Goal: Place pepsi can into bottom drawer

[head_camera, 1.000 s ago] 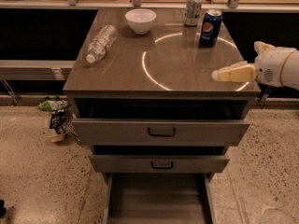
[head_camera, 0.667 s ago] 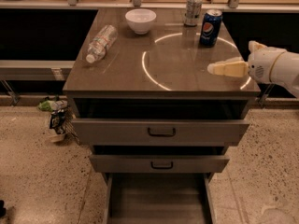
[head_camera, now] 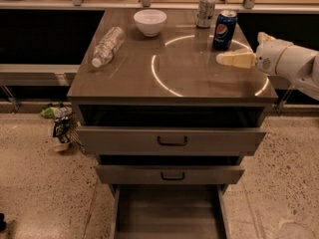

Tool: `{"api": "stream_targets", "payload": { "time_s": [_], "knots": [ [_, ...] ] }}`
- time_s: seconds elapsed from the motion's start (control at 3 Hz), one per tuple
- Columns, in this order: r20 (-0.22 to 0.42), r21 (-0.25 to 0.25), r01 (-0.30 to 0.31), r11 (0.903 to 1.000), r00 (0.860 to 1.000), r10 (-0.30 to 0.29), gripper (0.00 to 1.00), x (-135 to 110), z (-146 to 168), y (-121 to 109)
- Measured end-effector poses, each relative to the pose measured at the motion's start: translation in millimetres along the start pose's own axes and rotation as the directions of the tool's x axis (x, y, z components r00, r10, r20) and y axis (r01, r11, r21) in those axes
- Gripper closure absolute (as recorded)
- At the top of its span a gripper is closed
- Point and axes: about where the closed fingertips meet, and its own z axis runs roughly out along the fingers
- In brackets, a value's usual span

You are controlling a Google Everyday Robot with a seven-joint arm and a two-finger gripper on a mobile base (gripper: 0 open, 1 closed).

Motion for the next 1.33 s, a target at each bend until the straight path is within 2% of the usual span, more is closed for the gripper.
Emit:
{"api": "stream_targets", "payload": {
  "time_s": [0.67,1.0,1.33],
  "knots": [
    [0.030,0.036,-0.010,0.9993,1.000,0.009,0.00,-3.0,42.9,-40.0],
    [0.026,0.034,-0.021,0.9992,0.999,0.020,0.00,-1.9,69.8,-54.9],
    [0.028,0.018,-0.014,0.9997,1.000,0.014,0.00,-8.0,94.2,-60.5]
  ]
}}
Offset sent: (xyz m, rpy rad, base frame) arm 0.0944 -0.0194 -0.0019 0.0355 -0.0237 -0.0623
